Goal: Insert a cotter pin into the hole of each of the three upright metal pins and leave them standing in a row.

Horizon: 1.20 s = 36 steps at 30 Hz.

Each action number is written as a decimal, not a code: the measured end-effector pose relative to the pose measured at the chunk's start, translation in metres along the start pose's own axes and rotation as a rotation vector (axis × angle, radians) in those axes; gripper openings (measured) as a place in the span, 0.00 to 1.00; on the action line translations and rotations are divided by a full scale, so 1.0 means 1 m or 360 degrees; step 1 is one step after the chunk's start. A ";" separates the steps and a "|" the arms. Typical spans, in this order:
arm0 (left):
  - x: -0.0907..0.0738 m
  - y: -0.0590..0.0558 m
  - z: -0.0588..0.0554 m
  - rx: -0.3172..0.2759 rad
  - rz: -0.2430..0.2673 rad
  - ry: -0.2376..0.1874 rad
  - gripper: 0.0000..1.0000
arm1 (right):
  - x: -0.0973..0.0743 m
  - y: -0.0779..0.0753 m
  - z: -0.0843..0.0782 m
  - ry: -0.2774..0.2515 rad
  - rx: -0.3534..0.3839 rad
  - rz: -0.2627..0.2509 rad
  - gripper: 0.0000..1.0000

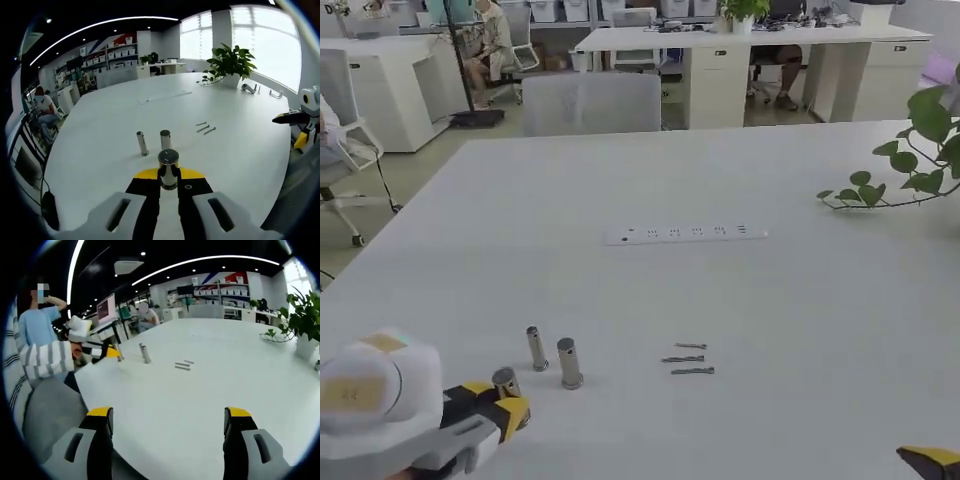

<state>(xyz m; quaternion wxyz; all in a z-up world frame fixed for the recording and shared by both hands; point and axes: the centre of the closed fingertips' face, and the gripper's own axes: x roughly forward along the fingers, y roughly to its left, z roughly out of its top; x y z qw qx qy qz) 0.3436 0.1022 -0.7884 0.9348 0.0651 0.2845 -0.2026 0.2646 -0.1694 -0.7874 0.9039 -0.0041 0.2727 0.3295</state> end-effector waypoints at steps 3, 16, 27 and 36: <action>-0.002 -0.004 -0.003 -0.0009 0.0010 0.0005 0.10 | 0.000 0.000 0.000 0.0001 -0.0003 0.0007 0.93; -0.007 -0.016 -0.019 -0.0074 0.0034 0.0034 0.10 | 0.001 -0.001 0.000 0.0004 -0.0014 0.0025 0.93; -0.010 -0.030 -0.034 -0.0107 0.0043 0.0070 0.10 | 0.002 0.001 0.000 0.0010 -0.0032 0.0050 0.92; -0.010 -0.034 -0.041 -0.0138 0.0066 0.0086 0.10 | 0.002 0.001 0.000 0.0014 -0.0036 0.0054 0.92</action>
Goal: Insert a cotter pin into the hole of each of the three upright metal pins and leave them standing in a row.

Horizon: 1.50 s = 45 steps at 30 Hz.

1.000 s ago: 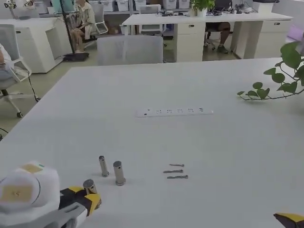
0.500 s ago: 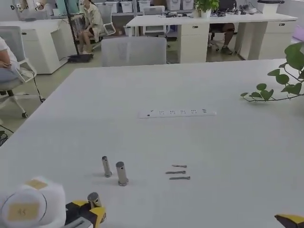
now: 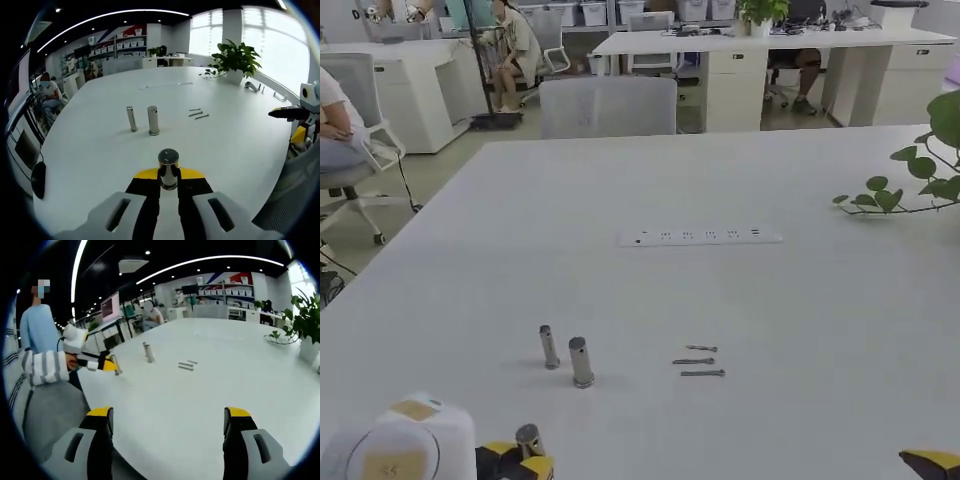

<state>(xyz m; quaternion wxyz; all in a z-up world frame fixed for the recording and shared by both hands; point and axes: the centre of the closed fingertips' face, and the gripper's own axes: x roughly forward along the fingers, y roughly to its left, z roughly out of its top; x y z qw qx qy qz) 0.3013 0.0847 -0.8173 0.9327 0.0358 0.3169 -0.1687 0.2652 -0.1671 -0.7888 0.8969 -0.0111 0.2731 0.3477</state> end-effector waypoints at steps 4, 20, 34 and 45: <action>0.001 -0.001 -0.003 -0.0003 0.0019 0.0011 0.10 | 0.001 0.001 0.000 0.0002 -0.0003 0.0007 0.92; 0.008 -0.008 -0.012 -0.0081 0.0079 0.0028 0.10 | 0.002 0.001 -0.001 0.0012 -0.0005 0.0018 0.92; 0.011 -0.004 -0.022 -0.0131 0.0137 0.0024 0.10 | 0.004 0.001 -0.002 0.0025 -0.0011 0.0026 0.92; 0.014 -0.004 -0.020 -0.0107 0.0170 -0.0001 0.10 | 0.004 0.001 -0.002 0.0027 -0.0008 0.0026 0.92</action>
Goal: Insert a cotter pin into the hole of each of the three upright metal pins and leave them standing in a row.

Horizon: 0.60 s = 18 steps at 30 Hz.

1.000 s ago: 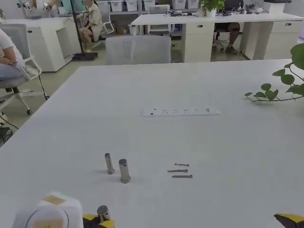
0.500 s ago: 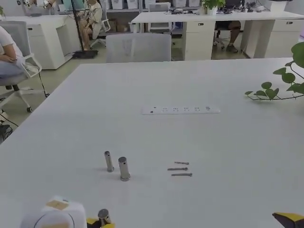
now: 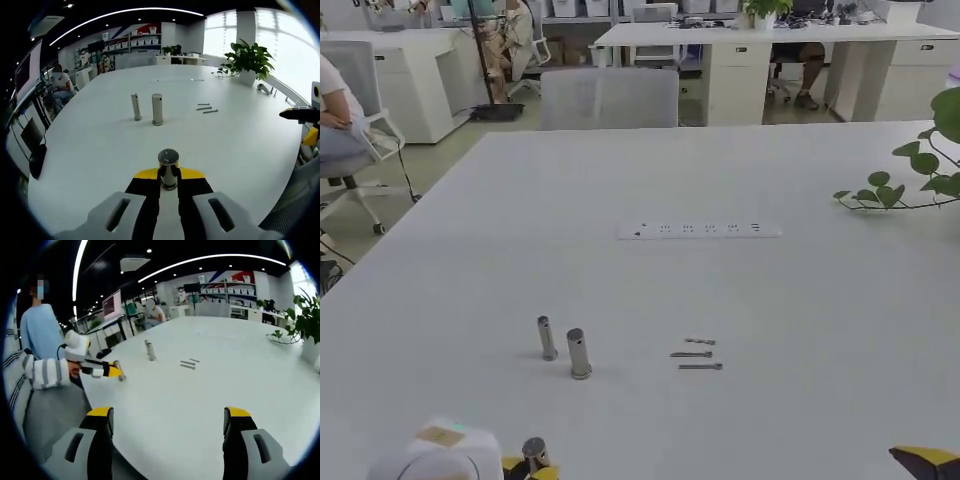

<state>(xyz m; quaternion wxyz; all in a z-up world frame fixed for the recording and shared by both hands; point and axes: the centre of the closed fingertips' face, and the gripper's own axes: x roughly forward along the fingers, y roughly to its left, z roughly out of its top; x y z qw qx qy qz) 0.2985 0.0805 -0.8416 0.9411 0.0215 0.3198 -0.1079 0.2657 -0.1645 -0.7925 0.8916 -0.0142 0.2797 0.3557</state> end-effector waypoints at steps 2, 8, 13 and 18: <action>0.001 0.000 0.000 -0.0002 0.0003 -0.0005 0.10 | 0.000 -0.001 0.000 -0.0003 0.0001 -0.0001 0.92; 0.002 0.001 0.001 -0.0024 0.0032 -0.0021 0.11 | -0.001 -0.002 0.001 -0.0004 0.0000 -0.0002 0.92; 0.000 0.000 0.001 -0.0002 0.0048 -0.0021 0.11 | -0.001 -0.002 0.001 -0.0005 0.0001 -0.0001 0.92; -0.001 0.001 0.000 -0.0058 0.0047 -0.0014 0.11 | -0.001 0.000 0.000 -0.0003 -0.0002 0.0005 0.92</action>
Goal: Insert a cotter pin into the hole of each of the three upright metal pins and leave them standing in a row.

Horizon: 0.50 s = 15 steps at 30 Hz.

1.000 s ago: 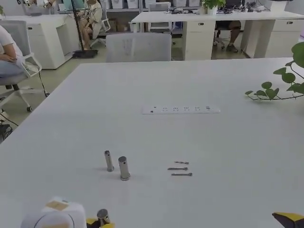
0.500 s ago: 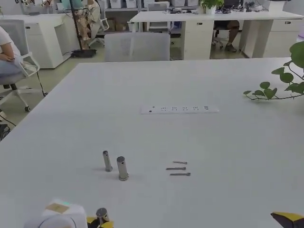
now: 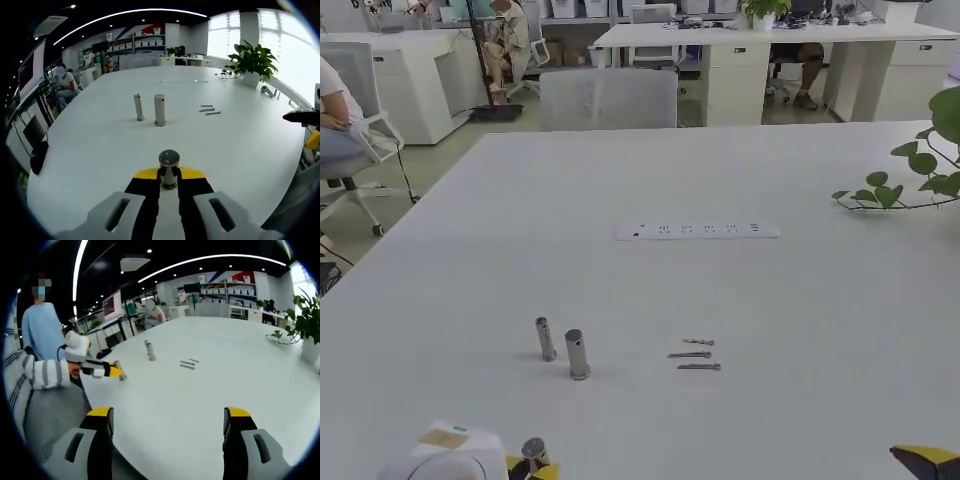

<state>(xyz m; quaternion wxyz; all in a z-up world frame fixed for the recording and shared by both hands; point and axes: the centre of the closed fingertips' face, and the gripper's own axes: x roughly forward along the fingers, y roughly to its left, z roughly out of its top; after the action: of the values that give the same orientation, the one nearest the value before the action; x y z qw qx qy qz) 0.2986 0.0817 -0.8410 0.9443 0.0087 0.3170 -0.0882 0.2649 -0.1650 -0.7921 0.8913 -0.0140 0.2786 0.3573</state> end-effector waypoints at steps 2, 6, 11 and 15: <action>-0.001 -0.001 0.001 0.0032 -0.0002 -0.0014 0.11 | 0.000 0.001 -0.001 0.0000 0.0001 0.0003 0.92; -0.002 0.000 0.003 0.0030 -0.0011 -0.0027 0.12 | 0.001 0.002 -0.002 0.0003 0.0004 0.0011 0.92; -0.002 -0.001 0.005 0.0131 -0.0012 -0.0028 0.12 | 0.002 0.004 -0.002 0.0001 0.0003 0.0022 0.92; -0.001 -0.001 0.003 0.0183 -0.0008 -0.0007 0.13 | 0.003 0.004 -0.001 0.0002 0.0003 0.0025 0.92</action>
<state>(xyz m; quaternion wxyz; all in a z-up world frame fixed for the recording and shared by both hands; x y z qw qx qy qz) 0.3001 0.0804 -0.8379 0.9427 0.0620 0.3094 -0.1087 0.2638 -0.1606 -0.7944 0.8884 -0.0110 0.2796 0.3640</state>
